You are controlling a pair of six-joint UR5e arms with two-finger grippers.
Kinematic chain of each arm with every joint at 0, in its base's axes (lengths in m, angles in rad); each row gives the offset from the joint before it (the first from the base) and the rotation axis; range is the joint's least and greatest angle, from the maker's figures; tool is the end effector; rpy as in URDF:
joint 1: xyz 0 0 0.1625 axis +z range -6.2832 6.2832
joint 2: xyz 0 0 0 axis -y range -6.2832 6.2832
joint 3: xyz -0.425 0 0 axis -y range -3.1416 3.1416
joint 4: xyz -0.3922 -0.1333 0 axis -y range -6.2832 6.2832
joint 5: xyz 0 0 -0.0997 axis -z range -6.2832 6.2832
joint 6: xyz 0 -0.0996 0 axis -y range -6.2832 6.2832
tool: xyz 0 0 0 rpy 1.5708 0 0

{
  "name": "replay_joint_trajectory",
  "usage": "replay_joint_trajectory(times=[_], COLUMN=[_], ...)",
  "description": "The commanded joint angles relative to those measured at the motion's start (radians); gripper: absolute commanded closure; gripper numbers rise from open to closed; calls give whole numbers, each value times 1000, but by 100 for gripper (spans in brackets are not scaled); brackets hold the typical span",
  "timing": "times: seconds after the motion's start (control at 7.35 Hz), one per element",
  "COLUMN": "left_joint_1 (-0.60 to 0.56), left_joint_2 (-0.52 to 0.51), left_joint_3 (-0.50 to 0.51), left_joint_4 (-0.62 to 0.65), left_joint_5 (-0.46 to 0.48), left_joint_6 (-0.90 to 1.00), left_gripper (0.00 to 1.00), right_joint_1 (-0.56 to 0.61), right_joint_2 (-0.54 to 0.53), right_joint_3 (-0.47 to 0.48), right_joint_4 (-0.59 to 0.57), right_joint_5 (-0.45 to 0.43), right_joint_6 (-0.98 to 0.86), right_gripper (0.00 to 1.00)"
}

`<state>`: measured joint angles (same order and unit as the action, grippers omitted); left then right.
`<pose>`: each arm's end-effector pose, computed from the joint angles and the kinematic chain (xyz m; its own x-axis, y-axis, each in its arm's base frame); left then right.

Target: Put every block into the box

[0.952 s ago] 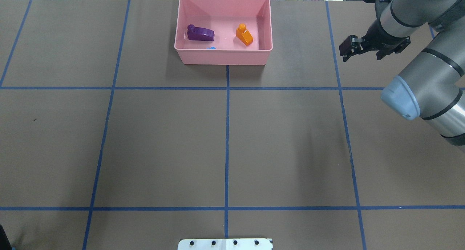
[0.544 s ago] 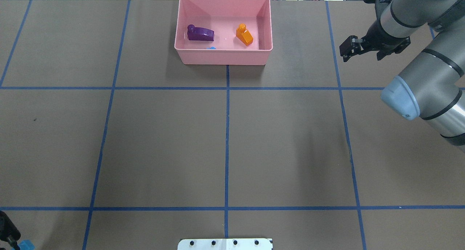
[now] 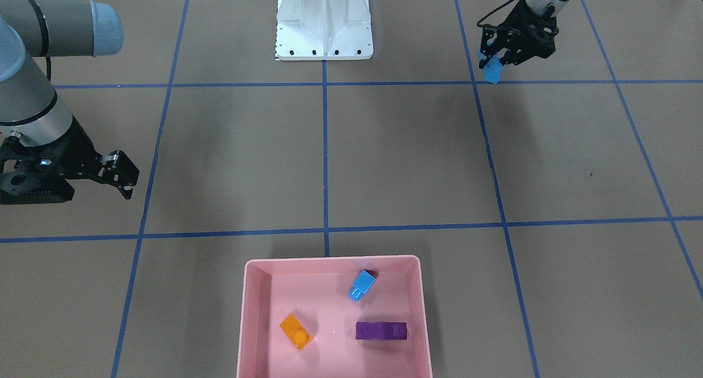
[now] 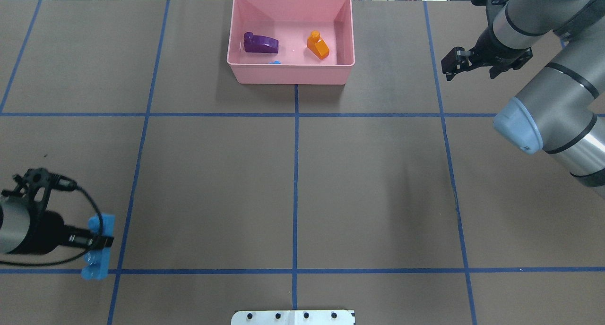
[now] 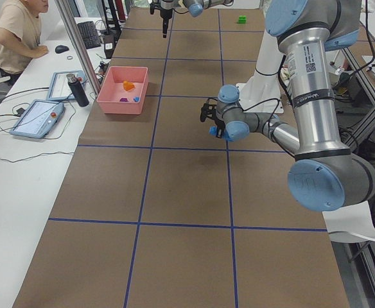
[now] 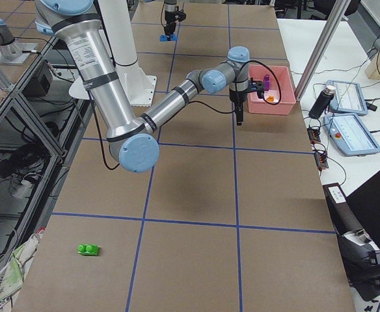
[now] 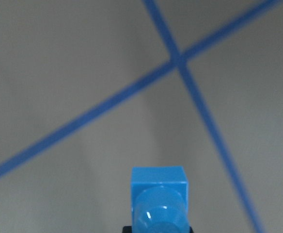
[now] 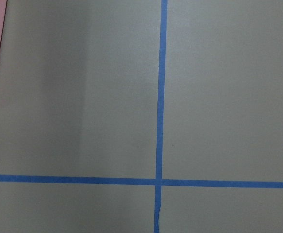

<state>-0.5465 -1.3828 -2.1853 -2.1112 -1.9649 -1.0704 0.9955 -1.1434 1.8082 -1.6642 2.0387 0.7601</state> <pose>0.3008 -0.2943 0.3879 0.5263 0.1984 -0.8268 -0.0487 0.9778 0.2036 -0.2614 -0.5656 0.3282 0.7619 -0.0140 0.6476 -0.0928 0.9871 0.1306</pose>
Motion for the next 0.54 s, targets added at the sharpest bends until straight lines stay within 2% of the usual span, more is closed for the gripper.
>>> replay_joint_trajectory(times=[0.0,0.14,0.41], left_joint_1=[-165,-215,-298], left_joint_2=[-384,-562,-865], left_joint_3=[59,141,444], left_joint_4=[352,484,513], left_joint_5=[-19,-23,-28], left_joint_6=[-8,-8,-8], left_gripper=[100,100,100], right_joint_1=[0,0,0], right_joint_2=[1,1,1], right_joint_3=[-1,-1,-3], right_joint_4=[1,1,1], right_joint_5=[0,0,0], right_joint_6=[-4,-5,-4], right_gripper=[0,0,0])
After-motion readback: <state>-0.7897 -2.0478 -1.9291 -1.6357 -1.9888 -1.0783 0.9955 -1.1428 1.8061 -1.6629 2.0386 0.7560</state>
